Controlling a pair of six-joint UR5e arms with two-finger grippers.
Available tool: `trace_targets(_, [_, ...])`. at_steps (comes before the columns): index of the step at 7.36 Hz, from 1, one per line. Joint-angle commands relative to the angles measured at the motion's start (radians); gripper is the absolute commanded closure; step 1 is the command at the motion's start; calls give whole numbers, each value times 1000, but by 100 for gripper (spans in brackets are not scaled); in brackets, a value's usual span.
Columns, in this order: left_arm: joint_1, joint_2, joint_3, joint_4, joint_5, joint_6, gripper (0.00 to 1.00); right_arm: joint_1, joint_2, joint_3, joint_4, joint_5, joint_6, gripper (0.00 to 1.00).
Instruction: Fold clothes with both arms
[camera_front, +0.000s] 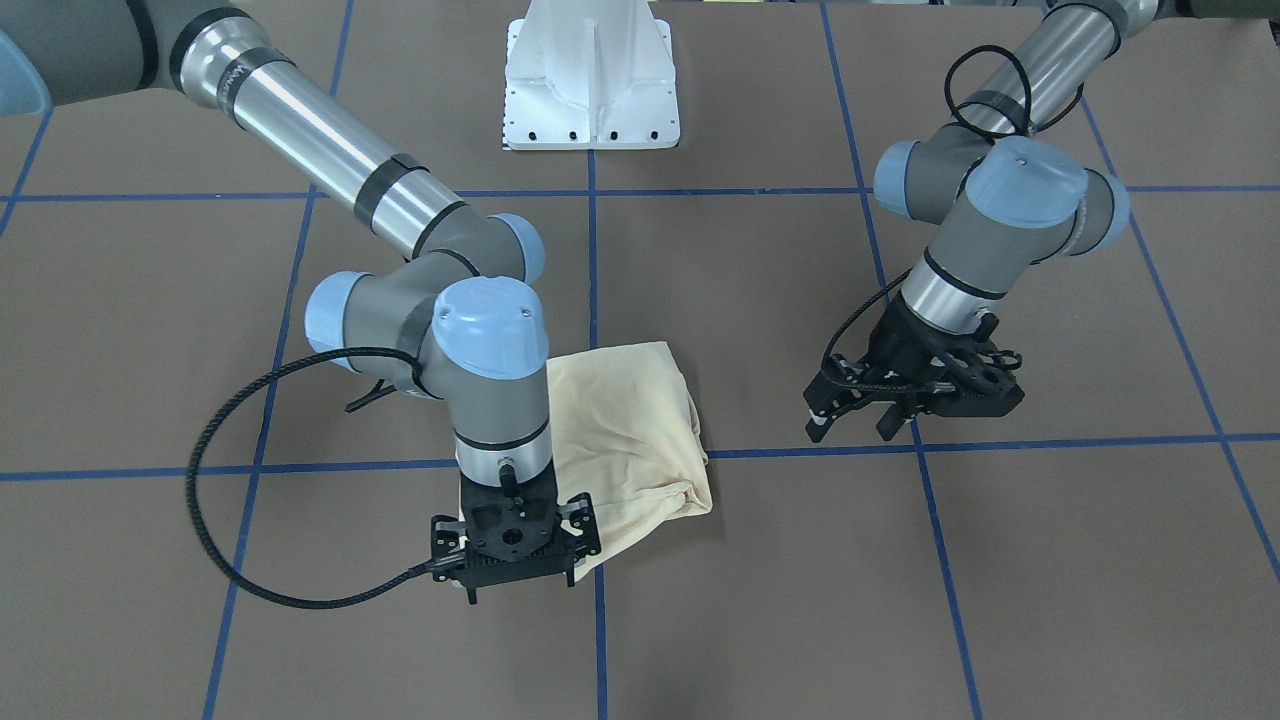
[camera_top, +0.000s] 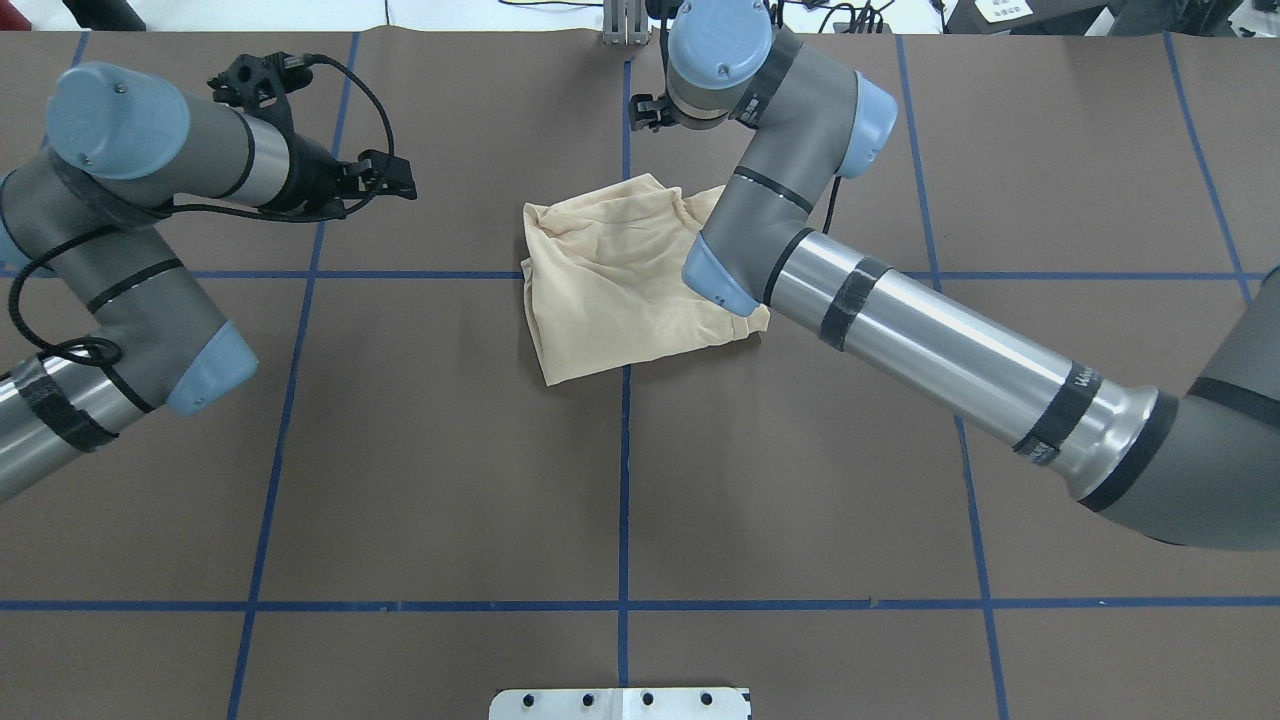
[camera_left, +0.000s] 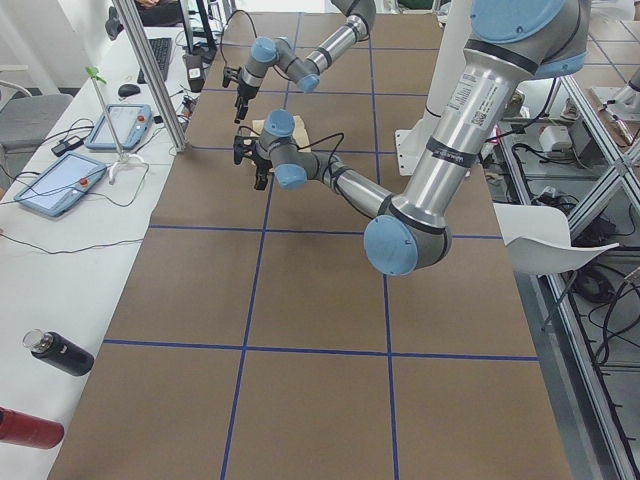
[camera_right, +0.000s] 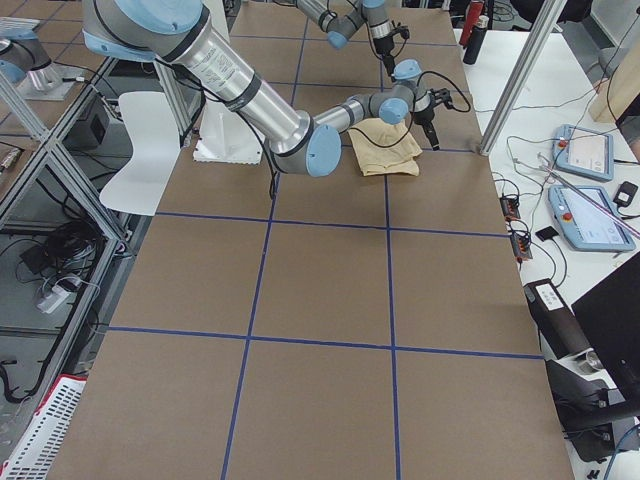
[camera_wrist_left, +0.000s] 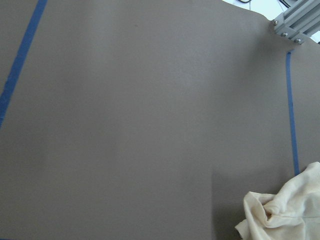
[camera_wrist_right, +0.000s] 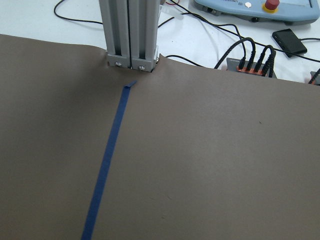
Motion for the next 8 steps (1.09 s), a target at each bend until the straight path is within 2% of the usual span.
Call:
trace_targets(1, [-75,152,-127,0,-56,163,0,111,-126,237,-242,207,-138,0])
trace_targets(2, [-135,229,-168,-1,-75,299,0,171,-209,339,-326,297,-225,0])
trace_targets(3, [-216,293,-177,-8,-132,420,0,226,-313,448,-365,334,-270,0])
trace_targets(4, [-288,312,-177,-5,-145,438,0,283,-401,513,-379,391,-307,0])
trace_targets(5, [-345,330,-166,-9,-156,467,0,320,-494,591,-392,408,-313,0])
trace_targets(7, [-430,391,-154,-35,-145,639,0,352,-587,624,-387,393,-315,0])
trace_targets(8, [-453,459,-147,-111,-145,713,0,371,-636,630,-373,391,-313,0])
